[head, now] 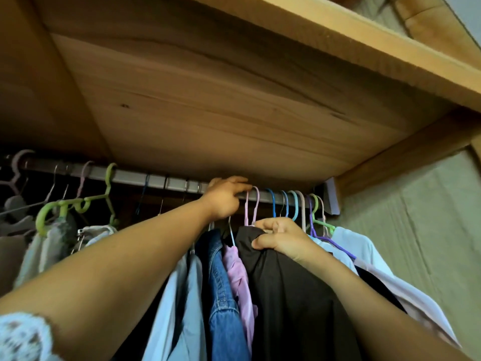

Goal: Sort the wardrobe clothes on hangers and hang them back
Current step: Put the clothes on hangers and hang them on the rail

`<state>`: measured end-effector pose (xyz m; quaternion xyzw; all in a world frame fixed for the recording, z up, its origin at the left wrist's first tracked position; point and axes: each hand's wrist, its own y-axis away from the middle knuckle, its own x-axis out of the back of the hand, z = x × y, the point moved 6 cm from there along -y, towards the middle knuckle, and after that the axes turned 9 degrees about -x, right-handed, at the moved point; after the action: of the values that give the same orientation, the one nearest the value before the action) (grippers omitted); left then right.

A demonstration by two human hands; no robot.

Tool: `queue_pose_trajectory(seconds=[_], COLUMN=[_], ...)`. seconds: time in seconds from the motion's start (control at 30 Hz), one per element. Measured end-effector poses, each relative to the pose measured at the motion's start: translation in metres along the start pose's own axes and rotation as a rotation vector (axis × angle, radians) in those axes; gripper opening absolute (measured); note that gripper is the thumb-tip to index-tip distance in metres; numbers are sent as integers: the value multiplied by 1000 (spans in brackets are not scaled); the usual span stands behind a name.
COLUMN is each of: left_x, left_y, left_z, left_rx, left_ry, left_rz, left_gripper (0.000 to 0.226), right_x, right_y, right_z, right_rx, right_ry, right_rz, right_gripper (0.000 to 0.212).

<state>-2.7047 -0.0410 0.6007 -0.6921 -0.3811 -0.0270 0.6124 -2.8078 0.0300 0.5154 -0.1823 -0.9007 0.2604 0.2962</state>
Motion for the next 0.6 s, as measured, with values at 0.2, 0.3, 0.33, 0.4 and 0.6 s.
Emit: queue_pose_trajectory(seconds=[0.2,0.3,0.33,0.4,0.6], left_x=[-10,1,9,24,51], left_y=[16,32,37,51,112], left_z=[0,11,16,29,63], left_rx=[1,-40,-75,-159,-249], left_ry=[157,312,336,430,765], left_rz=[-91,-1,38,84,-28], left_gripper=[55,57,56,47,8], right_x=[-6,-11,-9,-9,-37], right_y=[15,51,65,95,165], right_z=[-14,-35,-42,-54,-60], right_rx=[30,114,154,258,407], right_ry=[9,33,30,66,167], right_rz=[-1,-48,-42,-12,176], right_gripper=[38,28,32,49,68])
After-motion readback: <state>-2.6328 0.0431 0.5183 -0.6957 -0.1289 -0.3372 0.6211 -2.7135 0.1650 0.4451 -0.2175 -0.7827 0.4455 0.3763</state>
